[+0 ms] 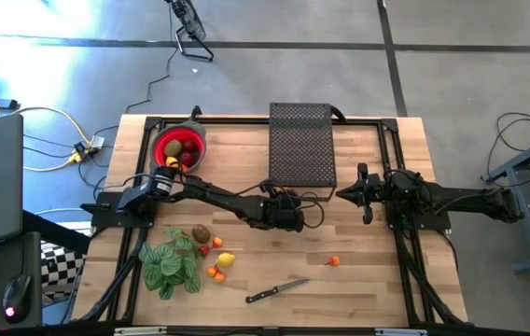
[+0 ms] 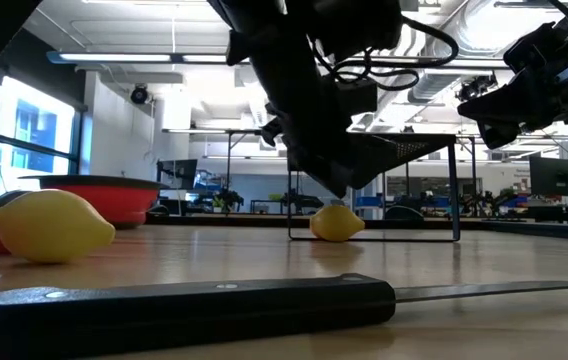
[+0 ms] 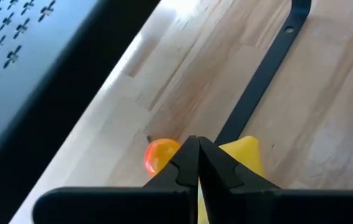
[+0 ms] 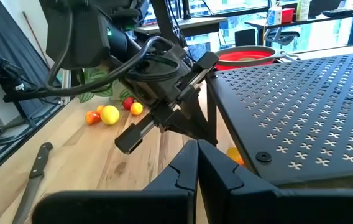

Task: Pick & Place Fruit
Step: Put the top yellow lemon into the strainer bowl

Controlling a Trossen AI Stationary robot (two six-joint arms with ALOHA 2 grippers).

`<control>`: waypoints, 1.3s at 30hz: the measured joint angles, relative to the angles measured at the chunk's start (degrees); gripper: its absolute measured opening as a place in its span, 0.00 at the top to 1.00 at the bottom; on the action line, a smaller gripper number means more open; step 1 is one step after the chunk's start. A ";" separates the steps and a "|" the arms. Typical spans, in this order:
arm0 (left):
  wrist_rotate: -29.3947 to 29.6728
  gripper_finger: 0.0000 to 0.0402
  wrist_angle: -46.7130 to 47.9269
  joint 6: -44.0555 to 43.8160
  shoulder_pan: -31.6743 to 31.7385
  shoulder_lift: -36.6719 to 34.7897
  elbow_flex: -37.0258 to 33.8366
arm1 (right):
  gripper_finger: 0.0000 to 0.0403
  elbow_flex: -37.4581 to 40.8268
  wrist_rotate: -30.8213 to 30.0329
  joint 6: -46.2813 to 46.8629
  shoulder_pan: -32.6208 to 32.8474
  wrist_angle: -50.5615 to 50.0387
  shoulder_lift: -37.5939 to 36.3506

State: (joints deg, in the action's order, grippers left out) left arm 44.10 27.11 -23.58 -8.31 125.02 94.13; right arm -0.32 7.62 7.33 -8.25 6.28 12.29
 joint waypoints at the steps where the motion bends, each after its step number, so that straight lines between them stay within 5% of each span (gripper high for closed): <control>1: -0.20 1.00 -0.07 -0.37 -0.05 -0.03 0.02 | 1.00 -0.01 0.00 -0.02 0.00 -0.01 0.00; 21: -1.62 1.00 -0.02 -2.57 -2.66 -0.10 0.02 | 1.00 -0.02 0.00 -0.07 0.00 -0.02 0.00; 39: 3.95 1.00 0.09 0.87 -2.97 0.14 -0.09 | 1.00 0.00 0.02 0.09 0.00 -0.02 0.00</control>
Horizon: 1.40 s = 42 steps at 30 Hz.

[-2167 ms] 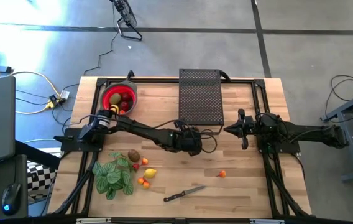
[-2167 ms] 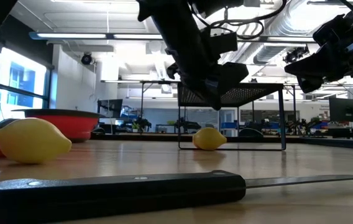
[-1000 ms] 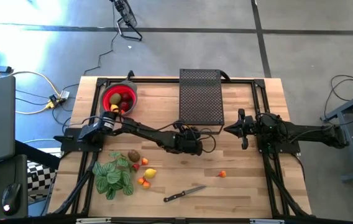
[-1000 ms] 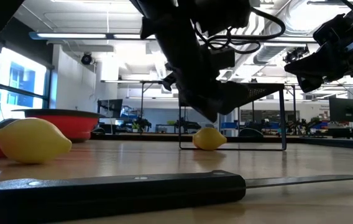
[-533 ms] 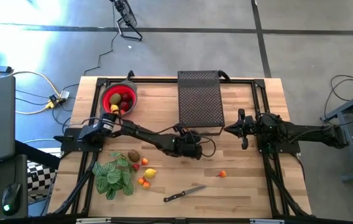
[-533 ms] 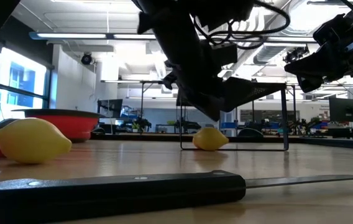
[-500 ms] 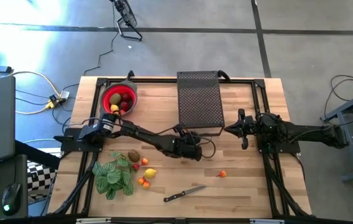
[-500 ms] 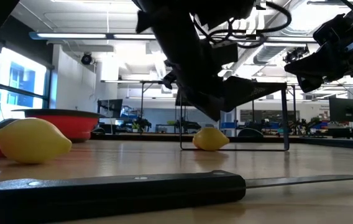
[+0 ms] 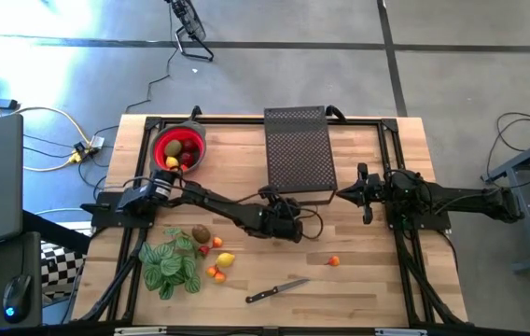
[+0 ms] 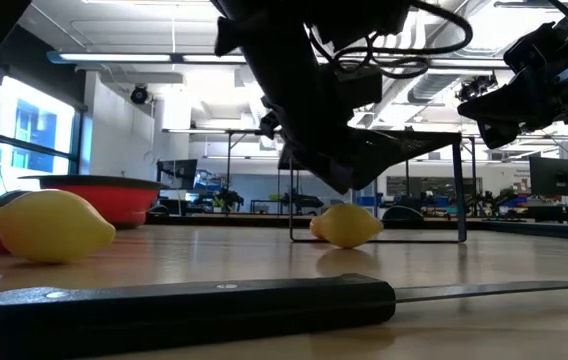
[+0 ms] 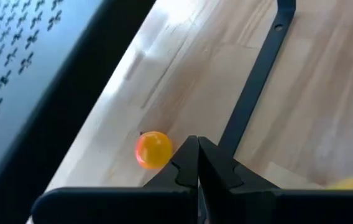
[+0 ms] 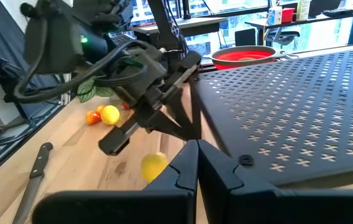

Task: Pick & Place Fruit
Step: Put the top yellow lemon into the strainer bowl

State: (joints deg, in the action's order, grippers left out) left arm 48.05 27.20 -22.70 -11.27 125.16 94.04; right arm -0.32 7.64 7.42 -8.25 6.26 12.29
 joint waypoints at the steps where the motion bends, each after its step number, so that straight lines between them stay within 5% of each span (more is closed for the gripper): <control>1: -0.35 1.00 -0.01 0.02 0.46 0.00 0.00 | 1.00 -0.02 0.00 0.00 0.00 -0.02 0.00; 31: -1.87 1.00 -2.07 0.30 -1.02 -3.39 0.13 | 1.00 -0.01 0.01 -0.17 0.00 -0.04 0.02; 36: -8.75 1.00 -3.34 3.11 -4.70 -4.23 1.52 | 1.00 -0.02 0.01 -0.17 0.00 -0.04 0.02; 42: -27.07 1.00 -0.75 8.81 -7.60 -4.27 9.43 | 1.00 0.00 0.00 -0.17 0.00 -0.02 0.02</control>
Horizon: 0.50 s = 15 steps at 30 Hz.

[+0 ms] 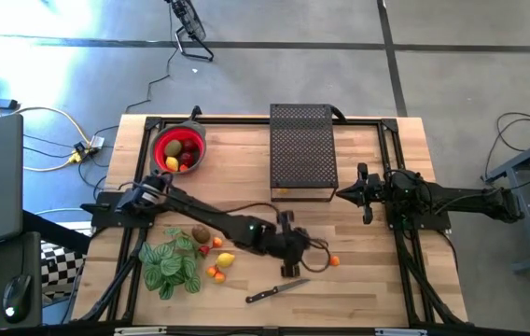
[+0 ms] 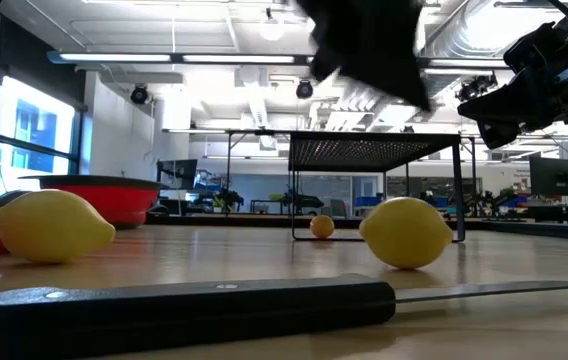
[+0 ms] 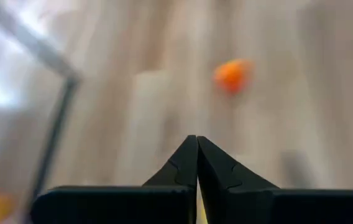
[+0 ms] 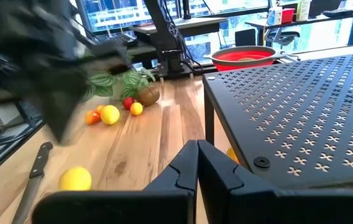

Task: Pick & Place Fruit
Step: Put the top yellow lemon into the strainer bowl

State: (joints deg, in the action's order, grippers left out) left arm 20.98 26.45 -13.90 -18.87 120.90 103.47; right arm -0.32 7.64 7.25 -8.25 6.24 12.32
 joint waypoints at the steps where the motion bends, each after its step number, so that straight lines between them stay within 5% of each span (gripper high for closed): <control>1: -2.11 1.00 -0.15 -0.06 -0.16 -0.14 0.92 | 1.00 -0.02 0.00 0.02 0.00 -0.02 0.00; 9: -5.15 0.99 2.88 -5.56 0.29 -0.05 2.88 | 1.00 -0.01 0.02 0.44 0.00 -0.04 0.00; 15: -10.15 0.83 8.79 -11.39 1.13 0.03 2.76 | 1.00 -0.02 0.02 0.44 0.00 -0.04 0.00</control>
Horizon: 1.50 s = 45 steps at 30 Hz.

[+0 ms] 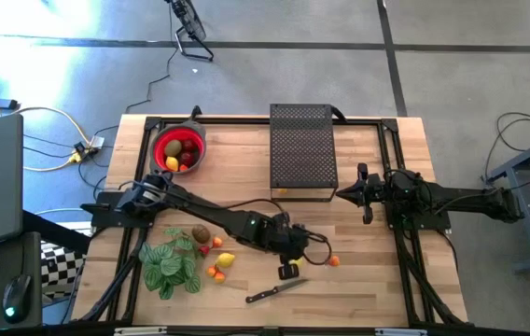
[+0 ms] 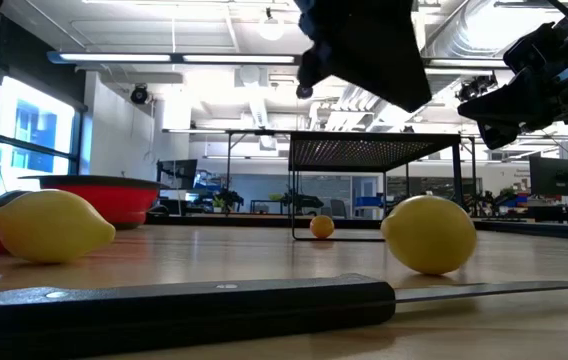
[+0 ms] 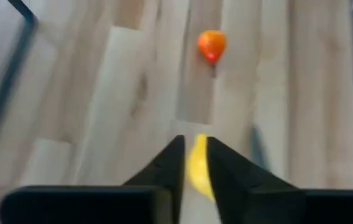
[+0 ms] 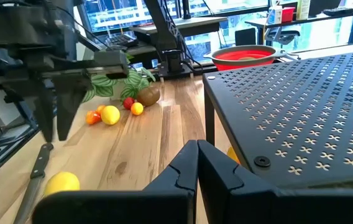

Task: Pick & Place Fruit
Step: Put the top yellow lemon into the strainer bowl

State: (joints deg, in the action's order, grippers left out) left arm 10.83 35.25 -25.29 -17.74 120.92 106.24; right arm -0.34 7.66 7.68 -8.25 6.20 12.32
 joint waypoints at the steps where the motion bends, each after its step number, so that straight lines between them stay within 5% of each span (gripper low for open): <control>1: -0.92 0.79 -0.13 -1.34 0.18 0.00 0.00 | 1.00 0.00 -0.01 -0.01 0.00 0.00 0.00; 8: -7.71 0.46 -1.88 -2.11 0.11 0.00 0.02 | 1.00 0.02 0.00 0.00 0.00 0.00 0.00; 13: -8.16 0.36 -2.24 -2.22 0.06 0.00 0.02 | 1.00 0.00 0.00 -0.01 0.00 0.02 0.00; 45: -3.06 0.39 3.01 -0.47 0.90 5.75 0.00 | 1.00 0.00 -0.02 0.00 0.00 0.06 0.01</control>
State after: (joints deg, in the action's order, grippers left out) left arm 7.78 38.25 -25.76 -16.84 126.67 106.24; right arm -0.34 7.64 7.68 -8.25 6.26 12.33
